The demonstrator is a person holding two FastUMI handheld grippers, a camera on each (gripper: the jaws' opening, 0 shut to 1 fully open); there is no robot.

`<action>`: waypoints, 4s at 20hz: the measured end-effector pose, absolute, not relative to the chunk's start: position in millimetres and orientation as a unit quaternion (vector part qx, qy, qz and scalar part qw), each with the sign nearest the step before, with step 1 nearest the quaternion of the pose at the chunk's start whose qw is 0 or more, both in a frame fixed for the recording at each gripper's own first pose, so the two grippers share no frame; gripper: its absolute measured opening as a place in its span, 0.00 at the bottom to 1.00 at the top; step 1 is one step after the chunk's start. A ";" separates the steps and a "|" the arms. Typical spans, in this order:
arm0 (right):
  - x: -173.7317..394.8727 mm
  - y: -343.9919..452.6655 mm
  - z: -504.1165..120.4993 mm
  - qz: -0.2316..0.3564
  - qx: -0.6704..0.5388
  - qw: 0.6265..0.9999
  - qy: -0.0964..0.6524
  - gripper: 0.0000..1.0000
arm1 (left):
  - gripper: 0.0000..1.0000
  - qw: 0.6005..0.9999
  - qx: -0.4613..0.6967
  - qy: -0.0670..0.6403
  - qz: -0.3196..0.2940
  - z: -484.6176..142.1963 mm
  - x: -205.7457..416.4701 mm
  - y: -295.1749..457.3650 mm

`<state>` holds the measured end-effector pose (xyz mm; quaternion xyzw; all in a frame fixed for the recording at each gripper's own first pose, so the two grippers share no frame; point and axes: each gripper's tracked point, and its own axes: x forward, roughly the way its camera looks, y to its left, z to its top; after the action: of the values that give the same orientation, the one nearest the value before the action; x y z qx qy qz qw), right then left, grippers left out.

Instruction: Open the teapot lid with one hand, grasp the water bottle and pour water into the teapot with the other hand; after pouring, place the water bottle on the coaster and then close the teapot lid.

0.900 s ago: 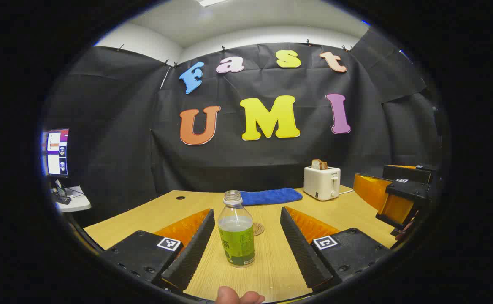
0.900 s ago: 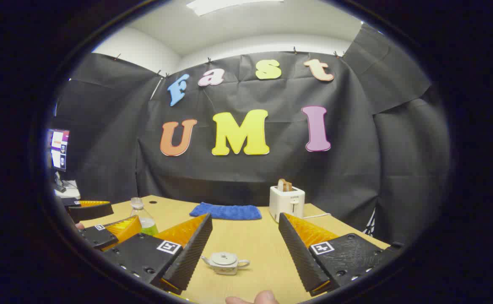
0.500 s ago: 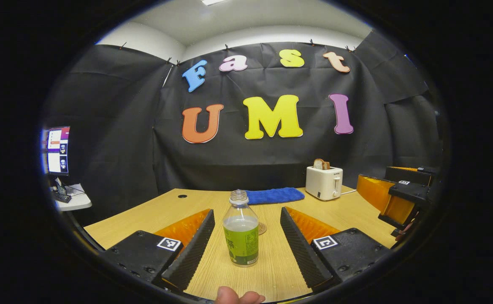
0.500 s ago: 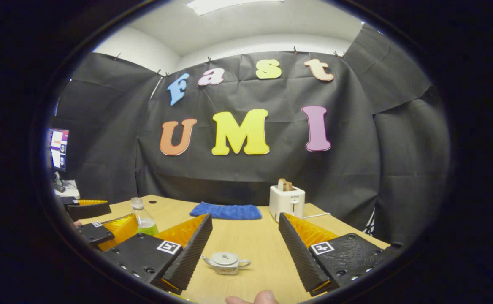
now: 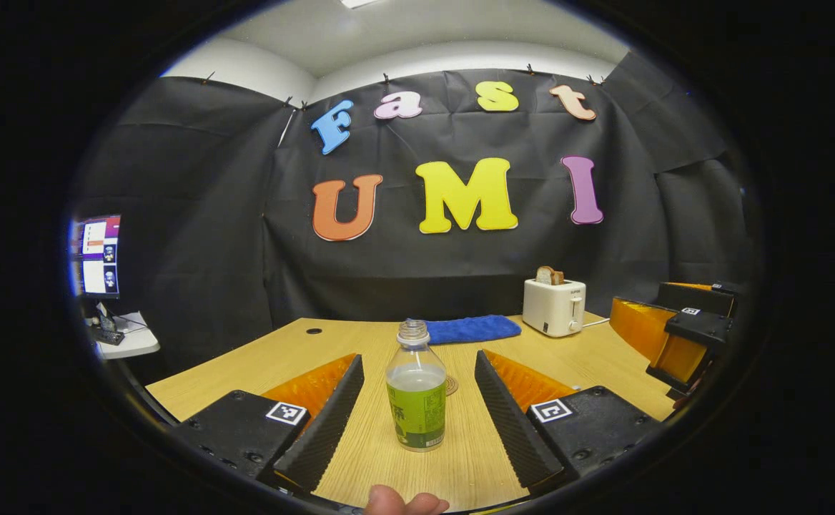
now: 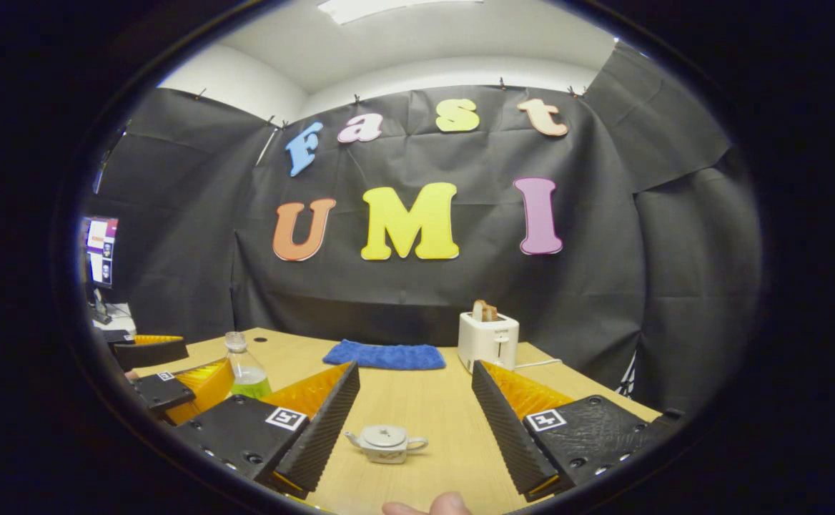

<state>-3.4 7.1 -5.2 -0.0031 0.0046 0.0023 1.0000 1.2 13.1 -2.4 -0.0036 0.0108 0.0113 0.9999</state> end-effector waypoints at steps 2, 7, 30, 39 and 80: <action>-2.2 6.9 -6.3 0.003 -0.005 1.000 0.007 0.95 | 0.98 1.000 -0.002 0.012 0.015 -1.5 1.3 15.5; 3.8 4.4 -17.5 -0.001 -0.002 1.000 0.015 0.97 | 0.98 1.000 -0.001 0.014 0.016 -3.8 3.1 15.1; 93.0 47.7 -131.5 0.037 -0.011 0.992 0.119 0.95 | 0.98 0.999 -0.010 0.029 0.031 -13.4 9.1 36.9; 102.3 52.9 -144.7 0.038 -0.008 0.989 0.143 0.15 | 0.98 0.999 -0.014 0.037 0.037 -18.7 10.9 44.4; 61.9 1.8 -83.3 0.046 0.009 0.995 0.089 0.00 | 0.86 0.993 -0.012 0.119 -0.003 -118.2 56.1 10.5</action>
<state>61.9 1.8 -83.3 0.0092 0.0892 0.0455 0.9949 56.1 10.5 -118.2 -0.0121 0.1191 -0.0027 0.9928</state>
